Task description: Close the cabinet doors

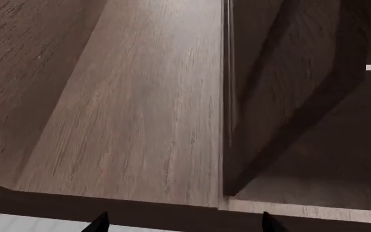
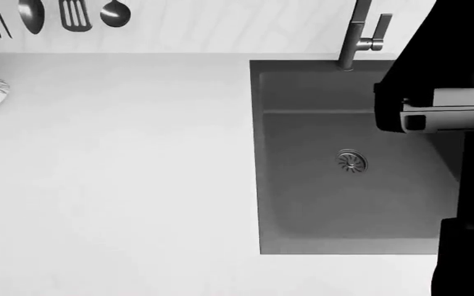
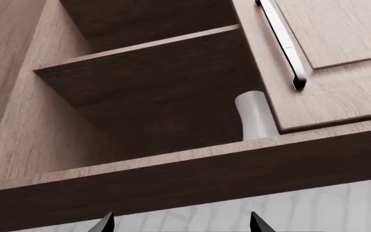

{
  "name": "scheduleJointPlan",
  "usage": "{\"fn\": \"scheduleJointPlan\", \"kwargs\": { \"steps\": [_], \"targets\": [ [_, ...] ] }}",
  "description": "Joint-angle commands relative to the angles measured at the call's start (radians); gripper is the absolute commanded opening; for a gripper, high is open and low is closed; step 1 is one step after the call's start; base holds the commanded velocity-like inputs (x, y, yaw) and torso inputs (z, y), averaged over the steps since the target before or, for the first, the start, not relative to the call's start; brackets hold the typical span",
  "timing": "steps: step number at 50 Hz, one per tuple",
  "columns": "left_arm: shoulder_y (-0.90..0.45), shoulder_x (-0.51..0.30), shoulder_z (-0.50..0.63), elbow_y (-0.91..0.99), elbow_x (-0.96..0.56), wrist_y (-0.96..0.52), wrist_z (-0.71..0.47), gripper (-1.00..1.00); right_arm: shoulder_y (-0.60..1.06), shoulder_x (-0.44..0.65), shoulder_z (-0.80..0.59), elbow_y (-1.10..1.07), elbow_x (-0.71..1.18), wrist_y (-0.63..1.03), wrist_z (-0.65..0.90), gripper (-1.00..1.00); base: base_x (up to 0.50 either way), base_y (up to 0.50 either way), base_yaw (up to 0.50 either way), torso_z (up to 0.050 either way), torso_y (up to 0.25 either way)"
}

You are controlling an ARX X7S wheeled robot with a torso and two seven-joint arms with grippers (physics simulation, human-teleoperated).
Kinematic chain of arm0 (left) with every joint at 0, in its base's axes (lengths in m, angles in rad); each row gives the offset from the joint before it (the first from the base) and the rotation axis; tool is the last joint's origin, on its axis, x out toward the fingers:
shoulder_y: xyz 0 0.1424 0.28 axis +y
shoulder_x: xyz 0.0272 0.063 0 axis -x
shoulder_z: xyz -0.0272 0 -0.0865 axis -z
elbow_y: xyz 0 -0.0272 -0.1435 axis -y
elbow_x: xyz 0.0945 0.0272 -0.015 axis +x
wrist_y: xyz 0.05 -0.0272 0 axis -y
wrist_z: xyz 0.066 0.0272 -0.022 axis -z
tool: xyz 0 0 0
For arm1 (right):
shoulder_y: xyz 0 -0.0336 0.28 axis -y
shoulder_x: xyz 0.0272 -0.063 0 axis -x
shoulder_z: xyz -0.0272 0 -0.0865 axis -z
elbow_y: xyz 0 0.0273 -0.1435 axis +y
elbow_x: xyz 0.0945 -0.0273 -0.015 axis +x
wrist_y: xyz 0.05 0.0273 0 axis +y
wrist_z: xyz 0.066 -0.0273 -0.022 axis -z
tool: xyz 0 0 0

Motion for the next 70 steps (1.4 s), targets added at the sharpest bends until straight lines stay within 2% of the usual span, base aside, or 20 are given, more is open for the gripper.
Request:
{"fn": "scheduleJointPlan", "kwargs": {
  "steps": [1, 6, 15, 21, 29, 38, 46, 47, 53, 54, 58, 65, 70],
  "targets": [
    [-0.192, 0.009, -0.097, -0.094, -0.229, -0.135, 0.112, 1.0, -0.008, 0.005, 0.008, 0.007, 0.005, -0.011, -0.003, 1.0, 0.0, 0.0, 0.0, 0.0, 0.0],
    [-0.362, 0.084, -0.133, -0.154, -0.298, -0.298, 0.159, 1.0, -0.011, -0.005, 0.009, 0.022, 0.006, -0.013, -0.007, 1.0, 0.0, 0.0, 0.0, 0.0, 0.0],
    [-0.52, 0.183, -0.14, -0.233, -0.299, -0.435, 0.198, 1.0, -0.016, -0.004, 0.01, 0.019, 0.008, -0.013, -0.01, 1.0, 0.0, 0.0, 0.0, 0.0, 0.0],
    [-0.658, 0.317, -0.094, -0.306, -0.247, -0.565, 0.244, 1.0, -0.021, -0.001, 0.011, 0.018, 0.008, -0.016, -0.014, 1.0, 0.0, 0.0, 0.0, 0.0, 0.0],
    [-0.794, 0.485, -0.028, -0.407, -0.166, -0.657, 0.323, 1.0, -0.024, 0.005, 0.014, 0.009, 0.01, -0.015, -0.016, 1.0, 0.0, 0.0, 0.0, 0.003, 0.0],
    [-0.832, 0.573, 0.021, -0.419, -0.108, -0.676, 0.373, 1.0, -0.029, -0.002, 0.016, 0.014, 0.009, -0.016, -0.021, 1.0, 0.0, 0.0, 0.0, 0.002, 0.0],
    [-0.824, 0.614, 0.071, -0.461, -0.04, -0.682, 0.416, 1.0, -0.03, -0.012, 0.018, 0.017, 0.006, -0.012, -0.023, 1.0, 0.0, 0.0, 0.0, 0.003, 0.0],
    [-0.827, 0.641, 0.114, -0.495, 0.002, -0.7, 0.442, 1.0, -0.029, -0.013, 0.02, 0.014, 0.004, -0.01, -0.021, 1.0, 0.0, 0.0, 0.0, 0.0, 0.0],
    [-0.826, 0.643, 0.112, -0.496, 0.004, -0.702, 0.443, 1.0, -0.031, -0.013, 0.022, 0.014, 0.004, -0.009, -0.022, 1.0, 0.0, 0.0, 0.0, 0.002, 0.0],
    [-0.766, 0.733, 0.241, -0.624, 0.142, -0.681, 0.498, 1.0, -0.027, 0.006, 0.029, -0.012, 0.005, -0.005, -0.009, 1.0, 0.0, 0.0, 0.0, 0.0, 0.0],
    [-0.73, 0.776, 0.31, -0.687, 0.219, -0.663, 0.526, 1.0, -0.026, 0.022, 0.037, -0.028, 0.005, -0.001, 0.003, 1.0, 0.0, 0.0, 0.0, 0.002, -0.002],
    [-0.701, 0.84, 0.378, -0.739, 0.288, -0.663, 0.536, 1.0, -0.027, 0.047, 0.046, -0.051, 0.005, 0.003, 0.015, 1.0, 0.0, 0.0, 0.0, 0.0, -0.007],
    [-0.708, 0.881, 0.387, -0.757, 0.292, -0.67, 0.542, 1.0, -0.028, 0.054, 0.049, -0.056, 0.005, 0.008, 0.019, 1.0, 0.0, 0.0, 0.0, 0.0, -0.008]
  ]
}}
